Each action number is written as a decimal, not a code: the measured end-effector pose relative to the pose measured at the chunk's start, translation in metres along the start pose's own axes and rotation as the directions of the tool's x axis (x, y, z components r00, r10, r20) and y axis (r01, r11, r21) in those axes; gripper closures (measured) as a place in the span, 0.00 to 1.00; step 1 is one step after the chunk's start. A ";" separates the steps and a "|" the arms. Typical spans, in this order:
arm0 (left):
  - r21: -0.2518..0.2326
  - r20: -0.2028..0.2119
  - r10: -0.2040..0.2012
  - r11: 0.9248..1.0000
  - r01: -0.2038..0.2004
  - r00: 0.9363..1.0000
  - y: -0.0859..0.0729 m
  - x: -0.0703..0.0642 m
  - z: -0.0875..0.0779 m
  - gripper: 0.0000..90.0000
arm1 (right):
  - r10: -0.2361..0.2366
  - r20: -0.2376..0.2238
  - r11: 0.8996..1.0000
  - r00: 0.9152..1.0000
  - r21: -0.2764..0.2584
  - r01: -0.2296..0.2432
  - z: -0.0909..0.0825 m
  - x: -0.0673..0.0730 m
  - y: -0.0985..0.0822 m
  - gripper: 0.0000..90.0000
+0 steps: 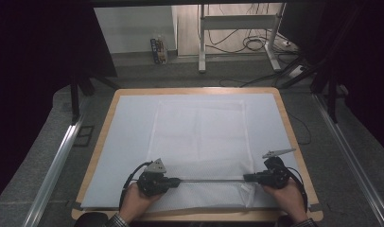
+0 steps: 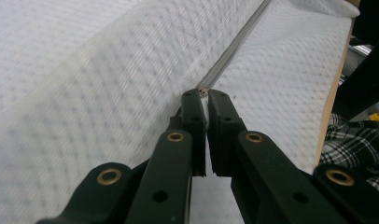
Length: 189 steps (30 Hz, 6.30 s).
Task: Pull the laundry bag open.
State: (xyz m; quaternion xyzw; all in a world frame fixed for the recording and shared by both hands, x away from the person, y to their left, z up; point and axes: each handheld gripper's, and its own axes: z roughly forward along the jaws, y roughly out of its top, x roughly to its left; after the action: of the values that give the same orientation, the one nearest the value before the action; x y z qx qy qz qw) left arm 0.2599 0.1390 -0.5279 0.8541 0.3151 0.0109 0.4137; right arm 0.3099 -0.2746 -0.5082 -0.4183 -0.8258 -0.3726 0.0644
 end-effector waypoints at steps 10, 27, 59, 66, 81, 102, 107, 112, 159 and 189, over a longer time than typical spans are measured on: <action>0.010 -0.014 -0.003 1.000 0.003 1.000 -0.005 0.001 -0.007 0.97 | -0.001 -0.006 1.000 1.000 0.000 0.001 -0.001 0.000 -0.001 0.96; 0.004 -0.046 -0.026 1.000 0.026 0.999 -0.016 0.002 -0.022 0.97 | -0.004 0.017 1.000 1.000 0.003 0.004 -0.002 0.000 -0.001 0.96; -0.002 -0.086 -0.062 0.998 0.062 0.994 -0.031 0.010 -0.040 0.97 | 0.002 0.017 1.000 1.000 0.001 -0.002 -0.004 -0.002 -0.003 0.96; -0.008 -0.100 -0.072 0.997 0.072 0.992 -0.033 0.012 -0.046 0.97 | 0.006 0.016 1.000 1.000 -0.003 -0.006 -0.005 -0.002 -0.003 0.96; 0.001 -0.134 -0.085 0.996 0.086 0.987 -0.035 0.015 -0.054 0.97 | 0.006 0.007 1.000 1.000 -0.003 -0.006 -0.006 -0.003 -0.003 0.96; -0.005 -0.144 -0.148 0.989 0.149 0.978 -0.048 0.027 -0.072 0.97 | 0.007 0.009 1.000 1.000 0.001 -0.007 -0.006 -0.004 -0.004 0.96; -0.013 -0.143 -0.155 0.988 0.155 0.977 -0.050 0.029 -0.075 0.97 | 0.008 0.007 1.000 1.000 -0.002 -0.008 -0.006 -0.004 -0.004 0.96; -0.016 -0.139 -0.156 0.988 0.155 0.978 -0.050 0.029 -0.075 0.97 | 0.009 0.003 1.000 1.000 -0.002 -0.009 -0.007 -0.004 -0.004 0.96; 0.021 -0.174 -0.180 0.982 0.187 0.968 -0.069 0.028 -0.084 0.69 | -0.032 0.089 0.999 0.995 0.017 0.031 -0.019 0.004 -0.013 0.65; -0.041 -0.328 -0.061 0.998 0.051 0.943 -0.029 0.046 -0.051 0.49 | -0.052 0.251 0.997 0.967 0.070 0.035 -0.006 0.001 -0.005 0.97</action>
State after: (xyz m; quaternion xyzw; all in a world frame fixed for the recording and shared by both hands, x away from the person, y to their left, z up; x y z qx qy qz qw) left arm 0.2677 0.2129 -0.5265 0.8242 0.4036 0.1467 0.3692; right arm 0.3042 -0.2799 -0.5059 -0.4419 -0.8480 -0.2905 -0.0359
